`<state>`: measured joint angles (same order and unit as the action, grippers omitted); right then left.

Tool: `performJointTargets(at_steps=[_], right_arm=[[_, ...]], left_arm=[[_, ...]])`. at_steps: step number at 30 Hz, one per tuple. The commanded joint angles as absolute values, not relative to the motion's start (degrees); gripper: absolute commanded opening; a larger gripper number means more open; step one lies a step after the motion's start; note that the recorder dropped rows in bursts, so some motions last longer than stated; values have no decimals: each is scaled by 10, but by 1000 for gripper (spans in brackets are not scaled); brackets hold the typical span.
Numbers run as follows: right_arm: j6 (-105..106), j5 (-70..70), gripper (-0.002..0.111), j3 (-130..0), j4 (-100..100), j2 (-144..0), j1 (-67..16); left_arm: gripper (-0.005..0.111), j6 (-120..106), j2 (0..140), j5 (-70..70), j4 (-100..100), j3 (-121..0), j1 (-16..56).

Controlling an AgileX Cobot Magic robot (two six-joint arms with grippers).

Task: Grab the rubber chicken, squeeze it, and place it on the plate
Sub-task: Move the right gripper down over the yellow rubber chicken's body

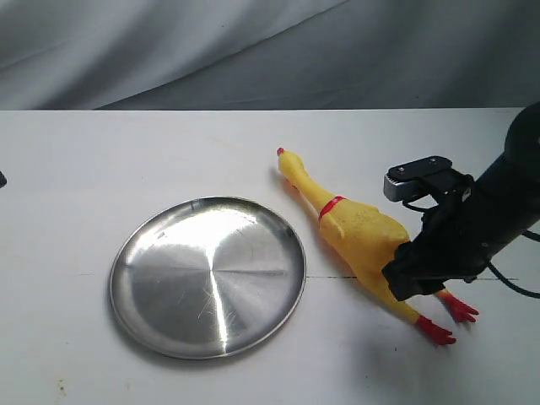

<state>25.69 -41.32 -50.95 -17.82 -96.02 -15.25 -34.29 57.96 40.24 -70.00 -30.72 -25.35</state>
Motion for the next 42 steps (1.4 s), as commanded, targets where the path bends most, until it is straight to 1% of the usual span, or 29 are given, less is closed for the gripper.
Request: performJointTargets(at_steps=[1, 6, 11, 18, 25, 29, 34, 42], right_arm=[[287, -420, 52, -515, -213, -993, -154], [297, -409, 52, -515, -245, -1017, -157], [305, -397, 52, -532, -218, -1023, -186], [187, -432, 52, -581, -123, -1051, -195], [187, -440, 52, -581, -137, -1082, -207], [187, -411, 52, -581, -111, -1091, -233], [107, -382, 52, -581, -54, -1091, -235], [104, -371, 52, -581, -69, -1112, -235]], left_arm=[[35, -349, 581, 412, -706, -310, -251], [36, -354, 581, 405, -706, -310, -251], [36, -373, 581, 404, -709, -310, -251], [36, -378, 581, 407, -713, -310, -251], [36, -387, 581, 403, -713, -310, -251], [36, -394, 581, 403, -714, -310, -251], [36, -394, 581, 403, -714, -310, -251], [36, -394, 581, 403, -714, -310, -251]])
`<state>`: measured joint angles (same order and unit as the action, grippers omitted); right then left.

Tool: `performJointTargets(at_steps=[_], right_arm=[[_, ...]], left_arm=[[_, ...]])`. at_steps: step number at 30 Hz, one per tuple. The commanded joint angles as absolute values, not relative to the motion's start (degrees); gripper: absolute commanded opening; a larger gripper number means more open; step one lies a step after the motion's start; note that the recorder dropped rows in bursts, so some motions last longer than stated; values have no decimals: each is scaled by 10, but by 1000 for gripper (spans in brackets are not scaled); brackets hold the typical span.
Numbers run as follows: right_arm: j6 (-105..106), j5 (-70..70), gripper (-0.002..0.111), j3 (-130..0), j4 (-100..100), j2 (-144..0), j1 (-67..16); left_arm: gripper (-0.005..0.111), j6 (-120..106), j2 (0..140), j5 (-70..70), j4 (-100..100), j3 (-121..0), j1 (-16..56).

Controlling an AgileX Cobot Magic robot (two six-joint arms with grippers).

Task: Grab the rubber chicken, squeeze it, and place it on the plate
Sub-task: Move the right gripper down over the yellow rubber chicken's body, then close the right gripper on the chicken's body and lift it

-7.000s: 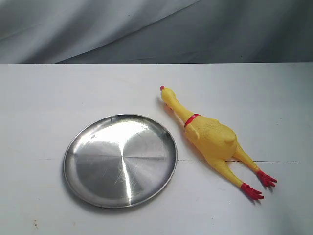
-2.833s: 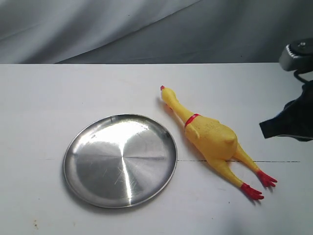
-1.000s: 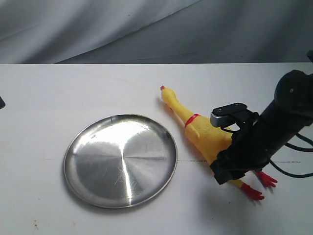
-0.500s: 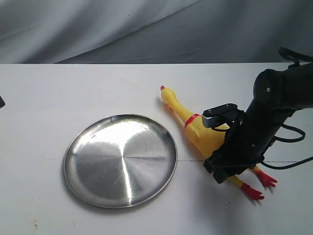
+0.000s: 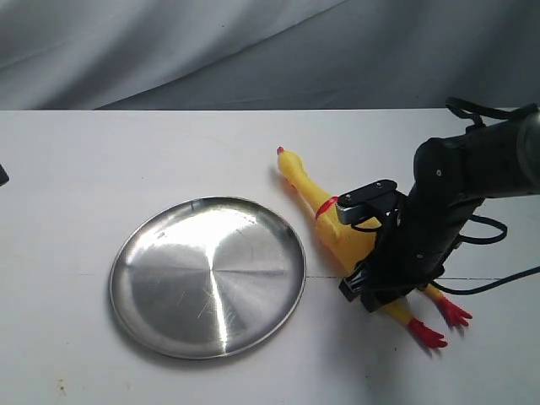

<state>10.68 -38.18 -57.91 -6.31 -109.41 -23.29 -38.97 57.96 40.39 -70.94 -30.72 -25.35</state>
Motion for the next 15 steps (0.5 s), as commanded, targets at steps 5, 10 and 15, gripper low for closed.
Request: performJointTargets(at_steps=[5, 10, 15], right_arm=[[104, -366, 51, -581, -81, -1128, -235], [104, -366, 47, -581, -99, -1129, -235], [95, -372, 45, -581, -103, -1133, -239]], left_arm=[[36, -394, 581, 405, -714, -310, -251], [36, -394, 581, 406, -714, -310, -251], [36, -394, 581, 404, -714, -310, -251]])
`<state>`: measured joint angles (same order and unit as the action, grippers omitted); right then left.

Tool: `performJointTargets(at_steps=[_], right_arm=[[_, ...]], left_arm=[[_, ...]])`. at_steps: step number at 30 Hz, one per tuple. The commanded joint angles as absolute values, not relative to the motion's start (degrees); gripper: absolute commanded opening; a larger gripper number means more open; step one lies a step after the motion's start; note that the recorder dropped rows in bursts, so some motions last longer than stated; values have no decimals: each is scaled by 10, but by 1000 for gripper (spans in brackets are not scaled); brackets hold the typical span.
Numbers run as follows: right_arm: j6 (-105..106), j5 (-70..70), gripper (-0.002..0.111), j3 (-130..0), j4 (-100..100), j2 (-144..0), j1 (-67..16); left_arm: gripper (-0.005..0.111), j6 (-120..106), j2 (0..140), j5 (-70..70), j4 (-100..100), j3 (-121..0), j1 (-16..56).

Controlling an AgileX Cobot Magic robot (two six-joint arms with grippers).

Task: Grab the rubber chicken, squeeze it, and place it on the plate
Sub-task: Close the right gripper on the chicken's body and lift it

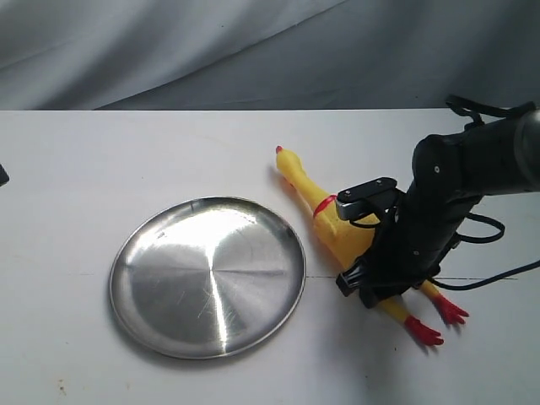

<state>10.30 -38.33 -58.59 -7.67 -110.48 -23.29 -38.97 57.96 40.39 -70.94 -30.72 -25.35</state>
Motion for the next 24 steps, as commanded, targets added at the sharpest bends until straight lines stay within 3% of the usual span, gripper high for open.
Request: performJointTargets(at_steps=[1, 5, 10, 16, 24], right_arm=[[91, -375, 44, -581, -99, -1135, -242], [83, -377, 33, -581, -69, -1142, -265], [66, -402, 0, -586, -37, -1142, -281], [25, -514, 0, -642, -4, -1133, -280], [25, -504, 0, -655, -4, -1021, -278]], left_arm=[[36, -394, 581, 404, -714, -310, -251], [36, -394, 581, 403, -714, -310, -251], [36, -394, 581, 403, -714, -310, -251], [36, -394, 581, 403, -714, -310, -251], [36, -394, 581, 409, -714, -310, -251]])
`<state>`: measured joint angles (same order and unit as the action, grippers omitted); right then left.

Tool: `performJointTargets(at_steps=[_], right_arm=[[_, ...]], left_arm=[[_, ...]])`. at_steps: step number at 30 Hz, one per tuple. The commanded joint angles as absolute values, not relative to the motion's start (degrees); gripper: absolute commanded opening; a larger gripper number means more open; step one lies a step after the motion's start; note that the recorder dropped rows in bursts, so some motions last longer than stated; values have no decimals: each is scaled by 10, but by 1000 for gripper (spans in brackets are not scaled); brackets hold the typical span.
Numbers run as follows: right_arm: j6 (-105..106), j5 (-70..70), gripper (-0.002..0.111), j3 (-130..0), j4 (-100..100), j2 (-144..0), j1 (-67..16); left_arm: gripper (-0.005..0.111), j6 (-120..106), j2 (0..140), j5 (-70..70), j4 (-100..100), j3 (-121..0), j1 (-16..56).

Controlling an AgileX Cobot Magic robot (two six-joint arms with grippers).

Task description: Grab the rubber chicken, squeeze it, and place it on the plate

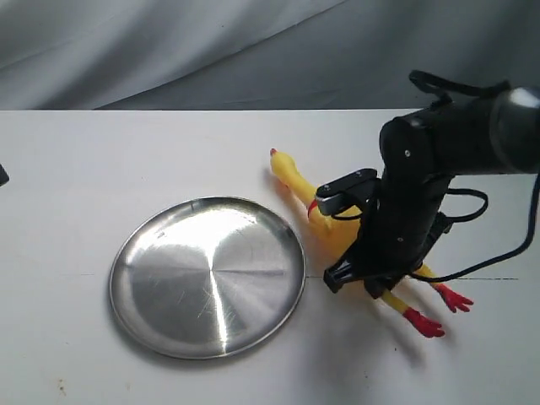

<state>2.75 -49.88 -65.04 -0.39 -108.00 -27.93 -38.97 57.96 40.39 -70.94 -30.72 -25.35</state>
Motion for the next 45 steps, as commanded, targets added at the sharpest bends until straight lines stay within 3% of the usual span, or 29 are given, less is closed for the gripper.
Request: performJointTargets(at_steps=[1, 13, 21, 28, 37, 45], right_arm=[[25, -499, 0, -655, -4, -1004, -278], [129, -433, 0, -655, -171, -855, -246], [228, -433, 0, -655, -306, -852, -284], [235, -394, 0, -655, -306, -872, -354], [240, -380, 0, -655, -315, -898, -361], [253, -375, 0, -655, -315, -898, -361]], left_arm=[[36, -394, 581, 410, -716, -310, -251], [37, -443, 581, 472, -823, -310, -251], [59, -471, 581, 515, -865, -310, -251], [69, -467, 581, 509, -892, -310, -251], [70, -480, 599, 536, -953, -310, -250], [92, -529, 720, 557, -995, -310, -212]])
